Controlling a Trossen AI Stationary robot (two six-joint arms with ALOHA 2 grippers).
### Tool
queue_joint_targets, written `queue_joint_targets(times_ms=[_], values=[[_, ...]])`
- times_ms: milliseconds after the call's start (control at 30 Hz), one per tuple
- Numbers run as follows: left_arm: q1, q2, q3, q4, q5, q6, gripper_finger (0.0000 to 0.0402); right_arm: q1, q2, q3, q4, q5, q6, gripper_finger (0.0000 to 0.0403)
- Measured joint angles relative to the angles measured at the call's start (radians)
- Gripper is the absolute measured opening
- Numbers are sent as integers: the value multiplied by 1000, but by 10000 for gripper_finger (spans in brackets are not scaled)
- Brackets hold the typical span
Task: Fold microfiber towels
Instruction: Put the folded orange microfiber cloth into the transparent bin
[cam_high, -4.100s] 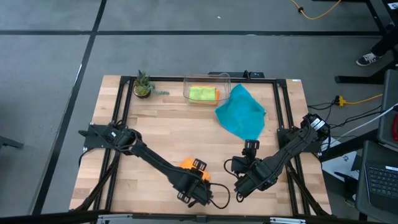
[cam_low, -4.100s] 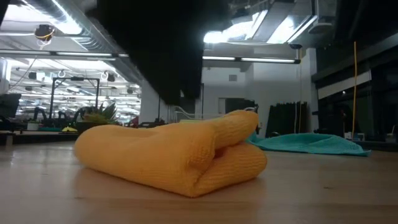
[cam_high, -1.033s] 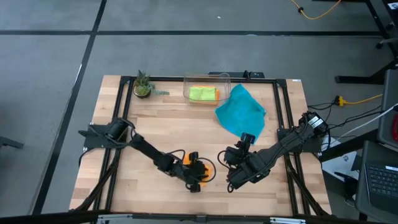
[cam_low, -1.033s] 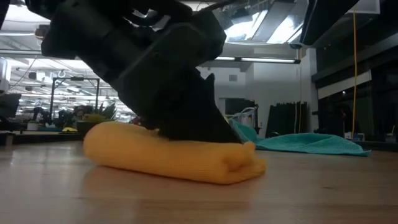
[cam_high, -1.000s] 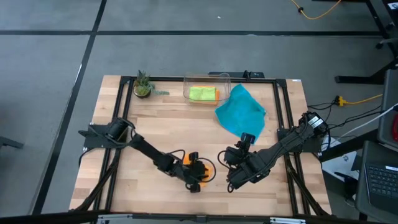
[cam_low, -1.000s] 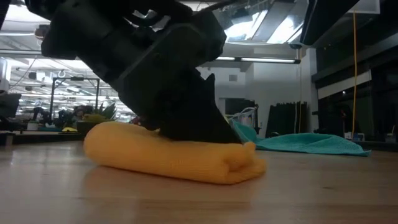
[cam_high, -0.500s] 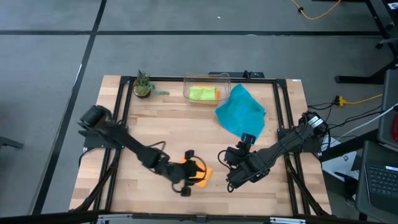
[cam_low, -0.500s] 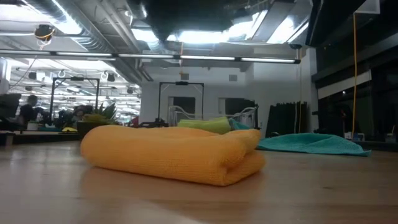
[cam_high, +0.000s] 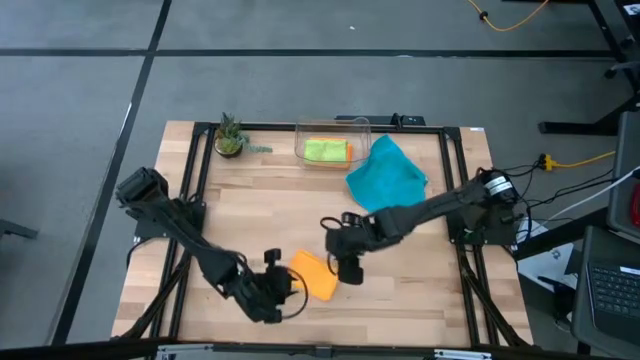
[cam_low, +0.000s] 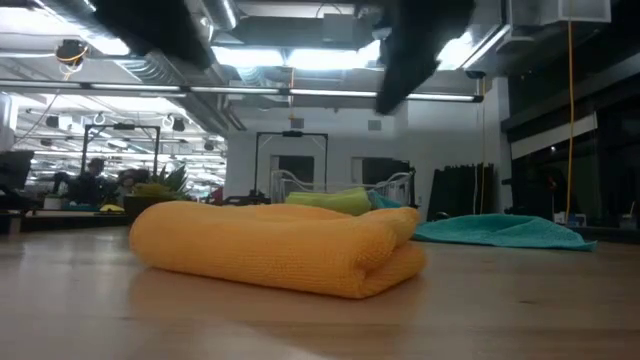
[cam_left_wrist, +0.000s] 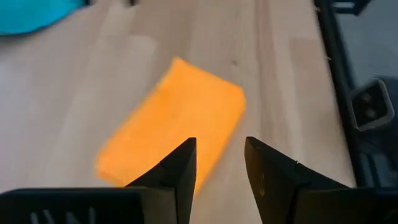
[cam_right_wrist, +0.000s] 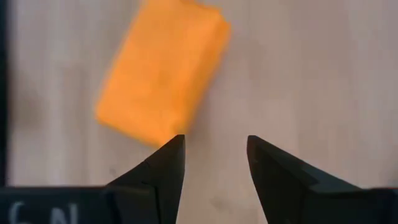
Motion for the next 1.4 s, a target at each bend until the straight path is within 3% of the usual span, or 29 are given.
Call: queue_joint_targets(times_ms=[133, 400, 700, 1033, 1400], values=[[-30, 56, 1, 34, -13, -18, 130, -72, 0, -107, 169, -151, -4, 205], [-3, 185, 0, 80, -21, -28, 130, -165, 0, -316, 478, -235, 59, 293], [36, 215, 1, 143, 5, 24, 130, -208, 59, -483, 853, -467, 244, 303], [36, 214, 1, 153, 17, 25, 130, -209, 184, -418, 903, -496, 243, 303], [39, 214, 1, 147, 65, 24, 130, -231, 181, -404, 850, -512, 215, 303]])
